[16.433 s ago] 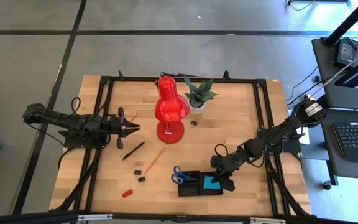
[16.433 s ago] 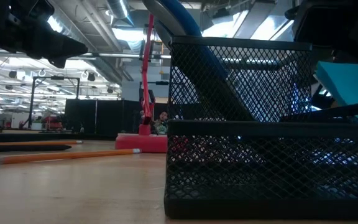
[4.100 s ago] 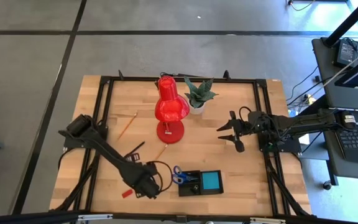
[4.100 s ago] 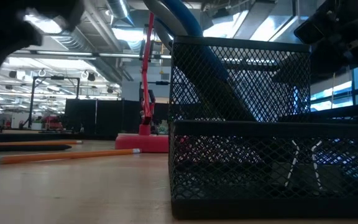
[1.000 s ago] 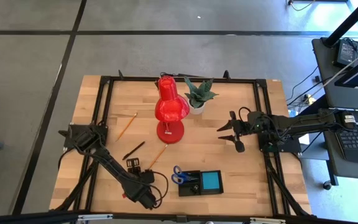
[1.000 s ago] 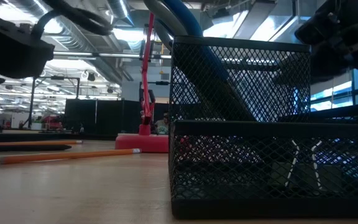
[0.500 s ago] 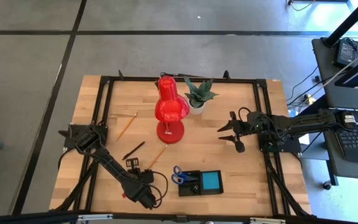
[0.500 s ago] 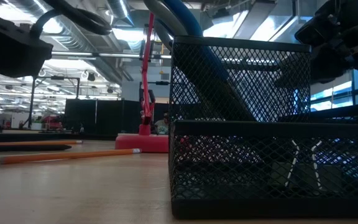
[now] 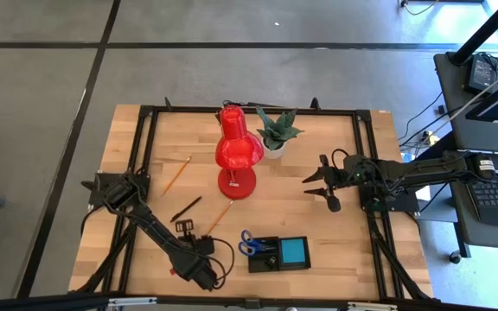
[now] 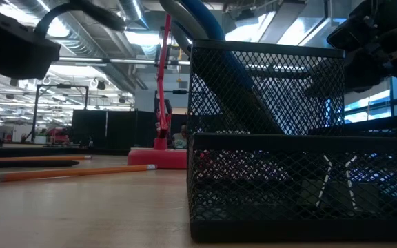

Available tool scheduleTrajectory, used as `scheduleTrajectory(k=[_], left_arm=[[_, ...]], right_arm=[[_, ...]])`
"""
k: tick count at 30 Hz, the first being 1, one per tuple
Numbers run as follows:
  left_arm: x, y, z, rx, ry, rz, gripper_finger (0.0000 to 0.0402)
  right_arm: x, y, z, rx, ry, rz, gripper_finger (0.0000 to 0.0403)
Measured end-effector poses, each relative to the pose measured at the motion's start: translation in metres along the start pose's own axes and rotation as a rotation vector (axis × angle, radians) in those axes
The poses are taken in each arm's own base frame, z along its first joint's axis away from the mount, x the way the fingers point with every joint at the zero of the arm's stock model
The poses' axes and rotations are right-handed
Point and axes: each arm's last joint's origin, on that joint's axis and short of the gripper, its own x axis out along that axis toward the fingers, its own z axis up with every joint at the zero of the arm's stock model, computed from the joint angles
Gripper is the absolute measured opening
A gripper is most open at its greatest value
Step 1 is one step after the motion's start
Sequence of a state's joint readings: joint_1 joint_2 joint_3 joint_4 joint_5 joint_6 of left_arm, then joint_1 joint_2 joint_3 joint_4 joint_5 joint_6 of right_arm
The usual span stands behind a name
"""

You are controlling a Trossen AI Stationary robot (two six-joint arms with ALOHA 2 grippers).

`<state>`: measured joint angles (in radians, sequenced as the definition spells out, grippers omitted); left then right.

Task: Pick and place office supplies into organizer
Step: Put the top black binder clip into the black desk organizer

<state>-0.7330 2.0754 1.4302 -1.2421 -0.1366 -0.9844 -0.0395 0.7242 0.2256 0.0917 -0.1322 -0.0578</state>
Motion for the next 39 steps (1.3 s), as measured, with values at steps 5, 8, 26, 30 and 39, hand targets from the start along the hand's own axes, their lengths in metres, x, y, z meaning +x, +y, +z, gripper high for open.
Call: scheduleTrajectory(k=[5,8,26,30,39], left_arm=[[-0.007,-0.001,0.002,-0.001,-0.008,-0.009,0.0006],[-0.010,0.000,0.002,-0.013,-0.016,-0.009,0.0002],[-0.031,0.017,-0.005,-0.122,-0.037,-0.009,0.0002],[-0.043,0.023,-0.006,-0.200,-0.088,-0.053,0.0002],[-0.074,0.017,0.011,-0.230,-0.488,-0.263,0.0002]], right_arm=[[0.000,0.000,0.000,-0.001,0.000,0.000,0.0165],[0.000,0.000,0.000,-0.002,0.000,0.000,0.0165],[0.000,0.000,0.000,-0.003,0.000,0.000,0.0165],[0.000,0.000,0.000,-0.003,0.000,0.000,0.0165],[0.000,0.000,0.000,0.000,0.004,0.000,0.0165]])
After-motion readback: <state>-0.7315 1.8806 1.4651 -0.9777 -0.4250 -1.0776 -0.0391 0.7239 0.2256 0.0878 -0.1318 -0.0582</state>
